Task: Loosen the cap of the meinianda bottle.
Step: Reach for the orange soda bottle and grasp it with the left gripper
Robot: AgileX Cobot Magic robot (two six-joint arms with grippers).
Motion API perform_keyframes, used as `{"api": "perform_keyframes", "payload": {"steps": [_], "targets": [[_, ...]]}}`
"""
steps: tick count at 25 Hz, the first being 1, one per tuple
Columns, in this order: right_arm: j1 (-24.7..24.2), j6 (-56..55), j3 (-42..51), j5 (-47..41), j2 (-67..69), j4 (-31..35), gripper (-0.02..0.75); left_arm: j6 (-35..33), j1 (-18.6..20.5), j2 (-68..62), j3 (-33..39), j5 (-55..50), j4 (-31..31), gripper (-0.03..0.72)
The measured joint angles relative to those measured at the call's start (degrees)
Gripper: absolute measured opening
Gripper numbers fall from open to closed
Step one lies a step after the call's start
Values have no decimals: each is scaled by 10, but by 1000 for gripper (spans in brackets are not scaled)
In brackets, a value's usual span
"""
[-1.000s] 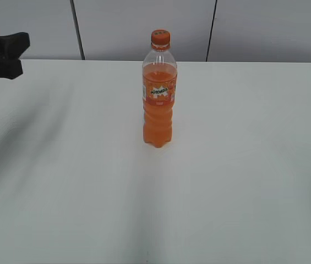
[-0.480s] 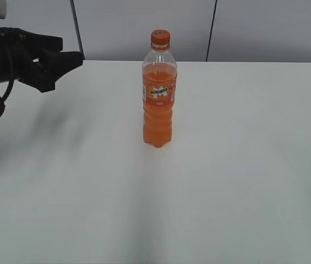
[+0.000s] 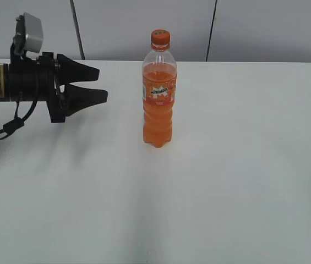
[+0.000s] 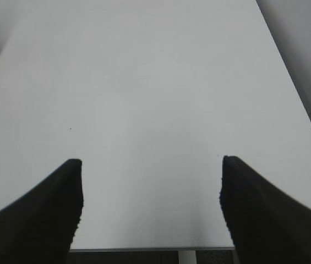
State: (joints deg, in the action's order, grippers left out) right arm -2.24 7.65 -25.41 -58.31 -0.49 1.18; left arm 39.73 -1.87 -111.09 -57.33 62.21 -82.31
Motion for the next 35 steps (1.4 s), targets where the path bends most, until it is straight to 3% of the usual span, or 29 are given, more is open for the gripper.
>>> {"api": "perform_keyframes", "payload": {"steps": [8, 19, 28, 35], "targets": [[0, 0, 0, 0, 0, 0, 583, 4, -17, -65, -45, 25, -35, 573], [0, 0, 0, 0, 0, 0, 583, 9, -66, -123, -87, 4, -30, 587], [0, 0, 0, 0, 0, 0, 583, 10, -116, -136, -92, -68, 26, 587], [0, 0, 0, 0, 0, 0, 583, 10, -144, -170, -129, -80, 35, 587]]}}
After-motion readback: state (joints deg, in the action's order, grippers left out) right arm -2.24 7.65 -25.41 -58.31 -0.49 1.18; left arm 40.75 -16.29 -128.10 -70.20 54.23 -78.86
